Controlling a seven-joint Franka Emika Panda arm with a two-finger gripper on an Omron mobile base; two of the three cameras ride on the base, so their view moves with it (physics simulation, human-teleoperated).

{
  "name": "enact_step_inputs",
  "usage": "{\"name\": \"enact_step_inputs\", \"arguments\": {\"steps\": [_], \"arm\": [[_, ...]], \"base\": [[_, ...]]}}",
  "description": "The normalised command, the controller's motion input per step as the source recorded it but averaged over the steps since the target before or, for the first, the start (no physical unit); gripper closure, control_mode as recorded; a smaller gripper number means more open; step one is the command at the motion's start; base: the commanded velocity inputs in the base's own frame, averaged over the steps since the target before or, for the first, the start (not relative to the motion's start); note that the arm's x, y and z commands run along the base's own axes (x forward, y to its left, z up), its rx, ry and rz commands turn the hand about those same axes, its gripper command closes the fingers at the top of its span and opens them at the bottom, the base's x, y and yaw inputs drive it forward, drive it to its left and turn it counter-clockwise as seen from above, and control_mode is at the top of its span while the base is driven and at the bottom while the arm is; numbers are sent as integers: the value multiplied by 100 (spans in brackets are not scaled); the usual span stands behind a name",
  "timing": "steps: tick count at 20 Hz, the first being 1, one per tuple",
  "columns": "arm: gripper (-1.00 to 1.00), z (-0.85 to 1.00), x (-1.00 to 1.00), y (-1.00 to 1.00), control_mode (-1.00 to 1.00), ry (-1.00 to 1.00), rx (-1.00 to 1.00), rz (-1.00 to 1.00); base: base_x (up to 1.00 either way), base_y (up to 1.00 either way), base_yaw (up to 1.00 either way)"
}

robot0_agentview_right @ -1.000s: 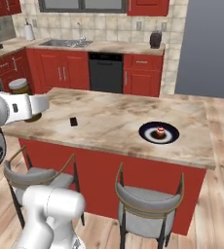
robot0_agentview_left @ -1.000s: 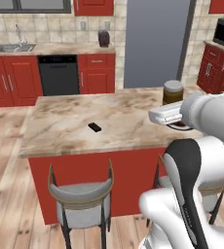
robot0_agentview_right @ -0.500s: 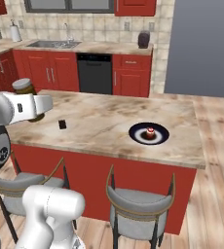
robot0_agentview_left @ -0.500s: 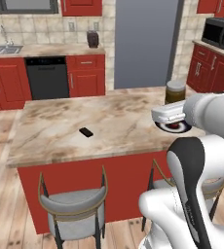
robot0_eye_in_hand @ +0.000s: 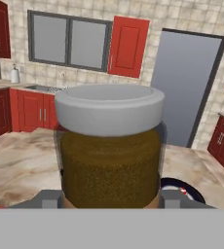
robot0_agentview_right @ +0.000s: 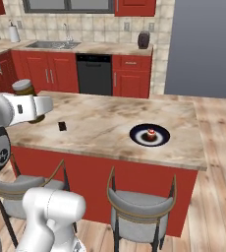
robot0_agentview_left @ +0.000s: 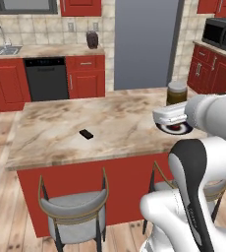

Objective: Take the cinnamon bottle from the cabinet and place it on the dining table, next to the plate with the cupcake. Then take the chocolate from the dining counter and place it on the cupcake plate.

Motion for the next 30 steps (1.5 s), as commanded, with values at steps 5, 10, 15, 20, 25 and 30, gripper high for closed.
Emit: {"name": "enact_step_inputs", "arguments": {"steps": [5, 10, 15, 20, 25, 30], "arm": [[100, 0, 0, -8, -100, 1, 1, -2], [100, -55, 100, -11, -100, 13, 0, 0], [100, -63, 100, -22, -100, 5, 0, -13], [100, -52, 100, -11, -100, 7, -3, -47], [100, -31, 100, -42, -100, 11, 2, -42], [100, -35, 100, -43, -100, 9, 6, -17]], "base": [[25, 0, 0], [0, 0, 0], [0, 0, 0], [0, 0, 0], [0, 0, 0], [0, 0, 0]]}}
